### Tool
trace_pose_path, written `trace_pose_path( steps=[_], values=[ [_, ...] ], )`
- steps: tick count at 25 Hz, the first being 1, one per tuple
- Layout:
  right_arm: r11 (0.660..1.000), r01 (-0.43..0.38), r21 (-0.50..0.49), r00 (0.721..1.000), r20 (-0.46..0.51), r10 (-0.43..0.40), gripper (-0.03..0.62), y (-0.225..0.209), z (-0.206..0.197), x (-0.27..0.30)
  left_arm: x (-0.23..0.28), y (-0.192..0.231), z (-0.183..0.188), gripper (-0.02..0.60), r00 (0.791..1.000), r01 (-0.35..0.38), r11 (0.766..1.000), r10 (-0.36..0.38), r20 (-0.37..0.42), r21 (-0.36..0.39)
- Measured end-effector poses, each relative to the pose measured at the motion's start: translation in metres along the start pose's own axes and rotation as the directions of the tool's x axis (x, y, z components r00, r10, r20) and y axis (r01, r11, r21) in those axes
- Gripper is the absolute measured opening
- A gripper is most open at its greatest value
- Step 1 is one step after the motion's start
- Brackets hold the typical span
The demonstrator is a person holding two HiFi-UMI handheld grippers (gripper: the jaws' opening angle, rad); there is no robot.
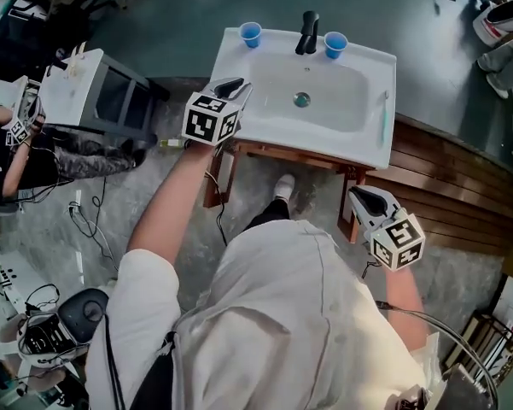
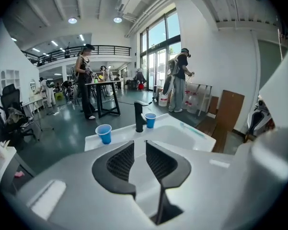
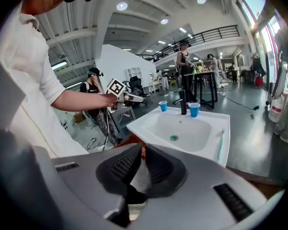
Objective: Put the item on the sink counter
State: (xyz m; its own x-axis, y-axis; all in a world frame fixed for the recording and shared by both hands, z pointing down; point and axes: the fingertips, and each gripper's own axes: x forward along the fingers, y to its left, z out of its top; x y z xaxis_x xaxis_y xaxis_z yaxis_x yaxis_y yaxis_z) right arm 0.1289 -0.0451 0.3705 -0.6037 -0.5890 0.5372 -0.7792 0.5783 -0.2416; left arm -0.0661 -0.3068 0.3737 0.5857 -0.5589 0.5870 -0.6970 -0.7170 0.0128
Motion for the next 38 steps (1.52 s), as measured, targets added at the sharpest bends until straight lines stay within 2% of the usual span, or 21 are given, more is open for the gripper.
trace_pose_path(
  steps=[6,14,24,29,31,34,38],
  values=[
    [0.999,0.018,0.028,1.000,-0.017,-0.018,0.025,-0.017,0.025,0.037,0.062,0.063,0.018,0.079,0.996,0.019,0.991,-0.007,-0.088,0.131],
    [0.994,0.068,0.080,0.997,-0.048,-0.065,0.025,-0.042,0.038,0.062,0.136,0.108,0.017,0.098,0.975,0.089,0.951,-0.022,-0.223,0.296],
    [0.983,0.122,0.134,0.991,-0.067,-0.114,0.025,-0.061,0.039,0.074,0.199,0.127,-0.012,0.100,0.923,0.180,0.864,0.017,-0.385,0.470],
    [0.981,0.133,0.144,0.990,-0.070,-0.124,0.025,-0.067,0.037,0.074,0.214,0.137,-0.024,0.092,0.900,0.190,0.841,0.057,-0.432,0.507],
    [0.980,0.135,0.150,0.990,-0.072,-0.125,0.025,-0.068,0.034,0.072,0.217,0.140,-0.026,0.029,0.897,0.181,0.836,0.076,-0.436,0.519],
    [0.981,0.130,0.147,0.990,-0.071,-0.121,0.025,-0.066,0.032,0.070,0.214,0.139,-0.026,0.026,0.897,0.173,0.835,0.085,-0.433,0.523],
    [0.984,0.118,0.136,0.992,-0.064,-0.110,0.025,-0.063,0.030,0.063,0.199,0.129,-0.021,0.025,0.909,0.163,0.843,0.074,-0.411,0.512]
  ],
)
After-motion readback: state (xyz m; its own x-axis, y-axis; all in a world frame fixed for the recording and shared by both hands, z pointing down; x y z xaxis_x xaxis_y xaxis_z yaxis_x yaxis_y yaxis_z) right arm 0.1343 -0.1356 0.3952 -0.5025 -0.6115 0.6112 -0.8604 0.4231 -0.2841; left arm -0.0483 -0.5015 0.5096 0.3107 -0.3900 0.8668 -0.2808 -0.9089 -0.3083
